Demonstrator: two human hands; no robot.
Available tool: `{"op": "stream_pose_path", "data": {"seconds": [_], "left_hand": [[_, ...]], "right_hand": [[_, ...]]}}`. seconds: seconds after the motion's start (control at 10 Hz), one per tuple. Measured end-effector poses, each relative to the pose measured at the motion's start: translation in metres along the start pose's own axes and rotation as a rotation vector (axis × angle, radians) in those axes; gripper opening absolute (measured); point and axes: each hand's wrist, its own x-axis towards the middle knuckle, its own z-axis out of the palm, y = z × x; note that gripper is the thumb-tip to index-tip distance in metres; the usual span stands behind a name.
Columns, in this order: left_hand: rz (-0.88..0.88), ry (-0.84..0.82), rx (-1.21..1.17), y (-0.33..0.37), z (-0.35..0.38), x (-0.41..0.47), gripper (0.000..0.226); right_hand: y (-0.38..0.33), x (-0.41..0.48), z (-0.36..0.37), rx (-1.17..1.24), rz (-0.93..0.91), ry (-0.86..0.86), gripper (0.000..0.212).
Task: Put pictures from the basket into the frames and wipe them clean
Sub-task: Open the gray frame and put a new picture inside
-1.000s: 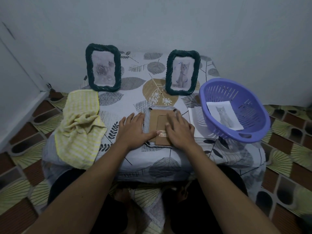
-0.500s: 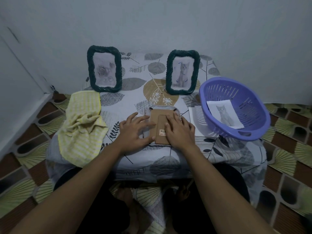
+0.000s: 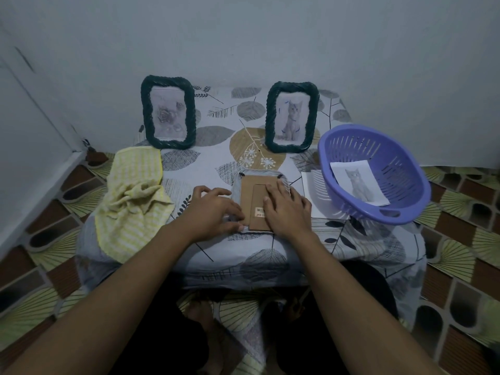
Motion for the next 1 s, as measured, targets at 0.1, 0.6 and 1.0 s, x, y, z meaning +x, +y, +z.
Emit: {"op": "stream_pose_path", "data": {"seconds": [0.1,0.6,1.0], "left_hand": [[0.050,-0.012,0.108,0.008,-0.003,0.002,0.034],[-0.179,0.207,-0.138,0.016,0.019,-0.008,0.011],[-0.416,0.189,-0.358,0.015,0.028,0.010,0.057]], "right_hand": [[0.000,0.000,-0.001,-0.002,-0.002,0.003,0.050],[0.000,0.000,-0.001,0.002,0.000,0.000,0.050],[0.000,0.000,0.000,0.005,-0.008,0.010,0.050]]}}
